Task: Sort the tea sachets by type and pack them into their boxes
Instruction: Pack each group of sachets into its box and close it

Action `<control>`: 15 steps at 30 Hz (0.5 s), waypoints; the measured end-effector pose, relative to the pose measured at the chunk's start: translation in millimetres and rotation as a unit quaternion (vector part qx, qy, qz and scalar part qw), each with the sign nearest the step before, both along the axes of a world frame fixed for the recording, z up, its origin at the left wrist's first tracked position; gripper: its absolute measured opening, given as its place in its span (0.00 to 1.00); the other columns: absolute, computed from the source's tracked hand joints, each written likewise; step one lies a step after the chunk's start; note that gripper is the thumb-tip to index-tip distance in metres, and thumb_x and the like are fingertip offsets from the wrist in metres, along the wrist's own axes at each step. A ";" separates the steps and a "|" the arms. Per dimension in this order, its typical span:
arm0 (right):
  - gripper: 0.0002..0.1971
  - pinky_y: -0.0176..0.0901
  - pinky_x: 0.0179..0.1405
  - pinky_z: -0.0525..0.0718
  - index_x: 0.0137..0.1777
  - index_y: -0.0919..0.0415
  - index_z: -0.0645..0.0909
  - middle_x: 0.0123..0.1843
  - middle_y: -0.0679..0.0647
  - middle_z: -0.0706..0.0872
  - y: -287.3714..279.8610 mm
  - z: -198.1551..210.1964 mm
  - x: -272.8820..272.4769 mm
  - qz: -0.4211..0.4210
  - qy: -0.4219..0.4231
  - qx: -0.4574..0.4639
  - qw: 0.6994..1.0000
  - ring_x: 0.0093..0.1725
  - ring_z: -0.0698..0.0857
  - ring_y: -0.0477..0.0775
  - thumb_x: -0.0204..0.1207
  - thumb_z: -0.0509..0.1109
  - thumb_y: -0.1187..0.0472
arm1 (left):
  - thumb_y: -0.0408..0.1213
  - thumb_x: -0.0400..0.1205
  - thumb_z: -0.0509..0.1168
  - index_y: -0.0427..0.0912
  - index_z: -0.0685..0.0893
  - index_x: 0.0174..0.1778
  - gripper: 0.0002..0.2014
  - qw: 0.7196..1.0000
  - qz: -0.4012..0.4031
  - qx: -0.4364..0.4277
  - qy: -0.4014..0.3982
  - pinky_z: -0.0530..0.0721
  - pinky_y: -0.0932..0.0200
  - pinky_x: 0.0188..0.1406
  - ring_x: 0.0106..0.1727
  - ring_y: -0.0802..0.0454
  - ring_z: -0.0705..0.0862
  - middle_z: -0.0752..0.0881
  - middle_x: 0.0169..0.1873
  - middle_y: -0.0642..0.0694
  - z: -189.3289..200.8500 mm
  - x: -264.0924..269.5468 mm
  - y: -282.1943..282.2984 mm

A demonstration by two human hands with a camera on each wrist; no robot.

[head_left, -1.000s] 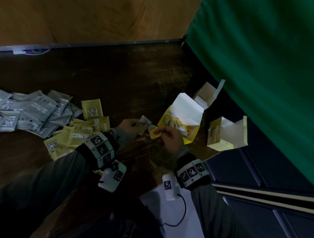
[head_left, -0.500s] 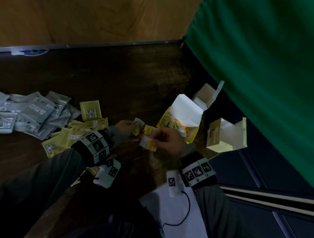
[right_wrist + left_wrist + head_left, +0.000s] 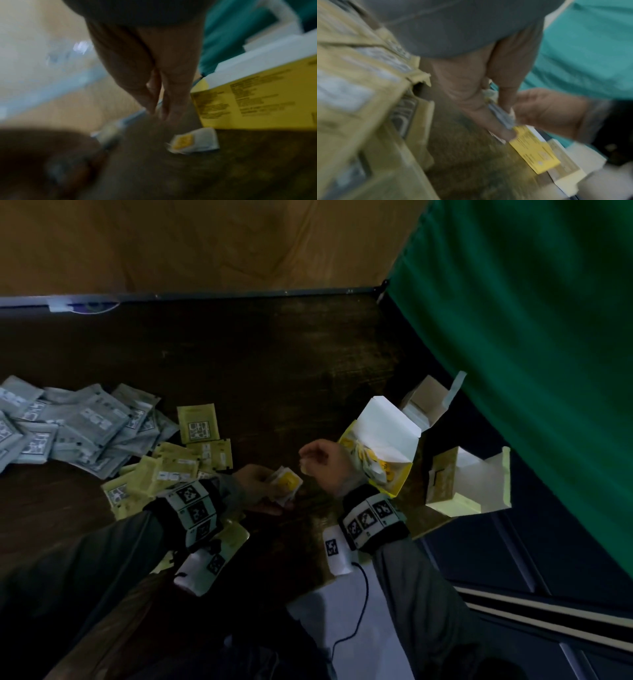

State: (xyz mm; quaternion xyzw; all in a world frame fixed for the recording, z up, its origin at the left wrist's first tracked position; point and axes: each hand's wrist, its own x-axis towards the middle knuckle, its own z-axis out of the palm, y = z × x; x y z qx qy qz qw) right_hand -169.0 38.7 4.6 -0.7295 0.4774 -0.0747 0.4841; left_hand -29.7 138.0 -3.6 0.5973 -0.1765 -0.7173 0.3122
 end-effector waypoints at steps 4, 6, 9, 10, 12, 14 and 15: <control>0.18 0.50 0.66 0.77 0.69 0.65 0.74 0.69 0.62 0.74 -5.2 -24.9 14.3 0.102 0.219 -0.123 0.962 0.67 0.76 0.61 0.79 0.63 0.70 | 0.28 0.81 0.64 0.33 0.80 0.53 0.07 0.998 0.033 -0.025 -0.040 0.88 0.61 0.33 0.33 0.56 0.89 0.87 0.39 0.41 1.5 18.1 0.0; 0.25 0.54 0.70 0.74 0.72 0.63 0.70 0.72 0.60 0.69 -1.4 -38.7 16.9 0.144 0.281 -0.133 0.939 0.71 0.72 0.62 0.75 0.67 0.69 | 0.28 0.80 0.65 0.34 0.79 0.56 0.10 0.997 0.040 -0.037 -0.060 0.88 0.62 0.35 0.38 0.54 0.88 0.86 0.43 0.40 2.6 23.0 1.2; 0.26 0.59 0.71 0.72 0.75 0.61 0.67 0.74 0.60 0.64 -0.6 -45.9 18.2 0.117 0.293 -0.107 0.943 0.72 0.70 0.64 0.77 0.65 0.66 | 0.28 0.77 0.69 0.34 0.79 0.58 0.14 0.995 0.031 -0.060 -0.074 0.89 0.63 0.34 0.43 0.51 0.87 0.86 0.47 0.39 1.8 27.2 3.0; 0.25 0.57 0.71 0.72 0.76 0.60 0.67 0.74 0.61 0.65 -1.2 -44.5 20.2 0.101 0.302 -0.092 0.943 0.71 0.71 0.65 0.79 0.62 0.67 | 0.28 0.76 0.70 0.35 0.80 0.58 0.15 0.995 0.032 -0.063 -0.071 0.89 0.61 0.35 0.45 0.50 0.87 0.85 0.48 0.38 1.8 28.2 3.2; 0.23 0.55 0.67 0.76 0.75 0.60 0.68 0.71 0.63 0.72 -2.5 -43.2 23.9 0.079 0.308 -0.069 0.946 0.68 0.75 0.65 0.79 0.62 0.68 | 0.28 0.75 0.71 0.36 0.80 0.57 0.15 0.995 0.043 -0.065 -0.068 0.90 0.58 0.39 0.47 0.47 0.87 0.85 0.51 0.37 0.4 28.7 3.3; 0.20 0.54 0.60 0.82 0.70 0.60 0.73 0.59 0.62 0.84 -0.5 -42.5 20.0 0.057 0.269 -0.045 0.960 0.60 0.82 0.63 0.78 0.63 0.70 | 0.27 0.75 0.71 0.35 0.80 0.59 0.17 0.994 0.063 -0.057 -0.074 0.89 0.55 0.40 0.49 0.45 0.86 0.84 0.54 0.35 -1.0 27.0 1.7; 0.18 0.51 0.55 0.84 0.65 0.60 0.76 0.52 0.60 0.88 2.4 -40.5 15.5 0.049 0.235 -0.035 0.970 0.55 0.85 0.60 0.76 0.64 0.70 | 0.27 0.75 0.71 0.34 0.79 0.61 0.18 0.993 0.074 -0.052 -0.079 0.89 0.56 0.38 0.50 0.44 0.85 0.83 0.56 0.35 -1.6 25.9 0.6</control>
